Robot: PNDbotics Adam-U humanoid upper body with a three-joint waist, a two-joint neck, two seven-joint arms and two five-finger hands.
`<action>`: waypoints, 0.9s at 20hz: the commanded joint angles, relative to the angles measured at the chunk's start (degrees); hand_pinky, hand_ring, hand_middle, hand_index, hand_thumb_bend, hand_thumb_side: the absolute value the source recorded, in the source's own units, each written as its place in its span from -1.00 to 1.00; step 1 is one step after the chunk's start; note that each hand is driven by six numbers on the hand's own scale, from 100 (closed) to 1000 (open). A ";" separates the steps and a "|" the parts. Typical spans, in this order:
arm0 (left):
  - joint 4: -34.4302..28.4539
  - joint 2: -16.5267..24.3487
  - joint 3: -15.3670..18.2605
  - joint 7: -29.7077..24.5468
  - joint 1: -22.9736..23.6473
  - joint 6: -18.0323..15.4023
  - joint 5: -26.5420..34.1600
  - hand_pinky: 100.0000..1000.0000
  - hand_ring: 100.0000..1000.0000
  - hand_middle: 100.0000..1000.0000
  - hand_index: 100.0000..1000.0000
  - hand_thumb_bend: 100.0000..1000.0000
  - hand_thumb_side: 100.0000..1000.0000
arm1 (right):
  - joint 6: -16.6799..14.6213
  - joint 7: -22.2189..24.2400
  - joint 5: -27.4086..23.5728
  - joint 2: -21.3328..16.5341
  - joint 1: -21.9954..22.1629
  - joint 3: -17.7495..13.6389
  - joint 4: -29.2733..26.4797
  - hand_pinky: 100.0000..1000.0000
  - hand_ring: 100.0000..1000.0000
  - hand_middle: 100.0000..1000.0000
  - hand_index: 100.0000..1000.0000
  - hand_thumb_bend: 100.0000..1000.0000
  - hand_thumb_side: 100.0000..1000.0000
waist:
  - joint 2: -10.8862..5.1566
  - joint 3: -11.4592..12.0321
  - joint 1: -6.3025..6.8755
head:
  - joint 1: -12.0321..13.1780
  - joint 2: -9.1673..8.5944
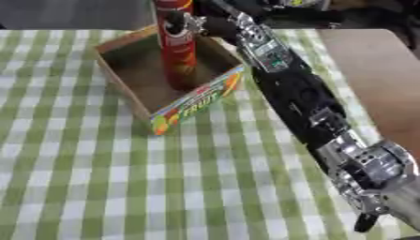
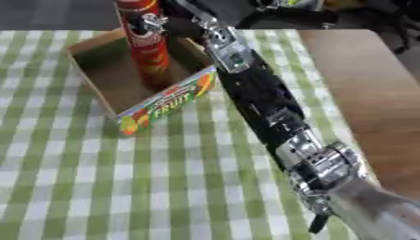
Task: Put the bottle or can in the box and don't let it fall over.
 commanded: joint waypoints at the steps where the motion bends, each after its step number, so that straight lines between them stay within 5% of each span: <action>1: -1.01 1.31 0.73 -0.02 0.24 -0.02 -0.08 1.00 1.00 1.00 0.55 -0.78 0.48 | 1.90 -1.16 -3.14 -2.96 -0.39 -1.09 -3.23 1.00 1.00 1.00 1.00 -0.15 -0.42 | -1.87 -0.53 0.59 | 0.76 0.39; 10: -0.64 1.75 1.04 0.24 1.81 -0.25 -0.39 1.00 1.00 1.00 0.55 -0.78 0.48 | 6.12 -5.06 -11.67 -8.48 3.52 -3.08 -10.95 1.00 1.00 1.00 1.00 -0.20 -0.56 | -3.23 -3.24 1.21 | 2.94 1.35; 18: -0.83 2.15 1.36 0.67 2.34 -0.55 -0.42 1.00 1.00 1.00 0.55 -0.79 0.47 | 6.68 -6.39 -18.12 -14.26 12.06 -6.50 -21.56 1.00 1.00 1.00 1.00 -0.27 -0.64 | -3.75 -5.37 1.48 | 5.16 1.91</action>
